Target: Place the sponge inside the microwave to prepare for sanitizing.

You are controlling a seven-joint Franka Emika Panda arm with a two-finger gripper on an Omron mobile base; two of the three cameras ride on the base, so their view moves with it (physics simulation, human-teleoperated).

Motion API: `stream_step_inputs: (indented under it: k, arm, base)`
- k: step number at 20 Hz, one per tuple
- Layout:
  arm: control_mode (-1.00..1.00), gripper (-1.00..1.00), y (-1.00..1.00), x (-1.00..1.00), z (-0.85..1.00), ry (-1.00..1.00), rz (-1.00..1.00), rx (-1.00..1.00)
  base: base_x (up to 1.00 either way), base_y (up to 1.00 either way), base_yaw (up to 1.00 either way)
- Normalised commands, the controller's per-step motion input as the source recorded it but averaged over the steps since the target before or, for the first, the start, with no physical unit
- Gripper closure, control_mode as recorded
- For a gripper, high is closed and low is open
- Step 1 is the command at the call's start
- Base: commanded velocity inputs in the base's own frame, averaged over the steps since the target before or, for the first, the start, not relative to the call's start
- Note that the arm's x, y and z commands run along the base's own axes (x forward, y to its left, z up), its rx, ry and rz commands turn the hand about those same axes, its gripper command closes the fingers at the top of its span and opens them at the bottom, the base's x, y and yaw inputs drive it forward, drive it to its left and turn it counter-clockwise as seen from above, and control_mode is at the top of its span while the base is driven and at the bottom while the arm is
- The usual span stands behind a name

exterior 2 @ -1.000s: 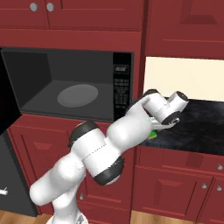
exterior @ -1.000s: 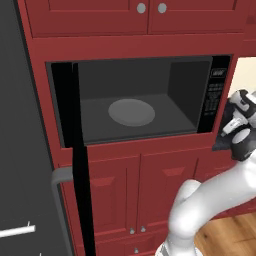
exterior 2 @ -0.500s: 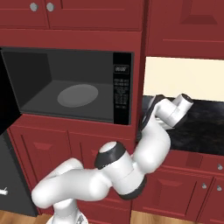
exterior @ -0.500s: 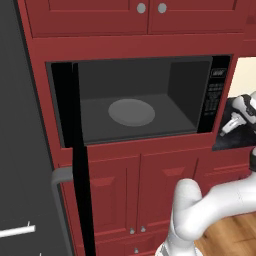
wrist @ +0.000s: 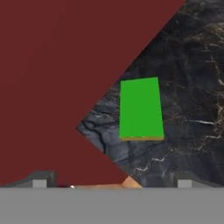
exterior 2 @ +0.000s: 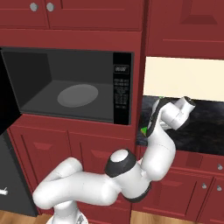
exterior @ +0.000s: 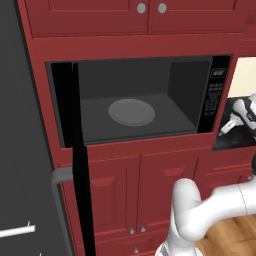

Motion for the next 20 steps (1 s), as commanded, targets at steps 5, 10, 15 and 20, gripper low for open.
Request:
stream_step_inputs:
  k: [5, 10, 15, 20]
  arm:
    - [-1.00, -1.00, 0.00, 0.20, -0.18, -0.03, -0.01, 0.00]
    - [-1.00, -1.00, 0.00, 0.21, -0.16, 0.00, -0.03, 0.00]
    - [-1.00, -1.00, 0.00, 0.28, -0.15, 0.00, -0.05, 0.00]
    - [-1.00, -1.00, -0.01, 0.24, -0.17, 0.02, -0.01, 0.00]
  base:
    - [0.00, 0.00, 0.00]
    - [0.00, 0.00, 0.00]
    - [0.00, 0.00, 0.00]
    - [0.00, 0.00, 0.00]
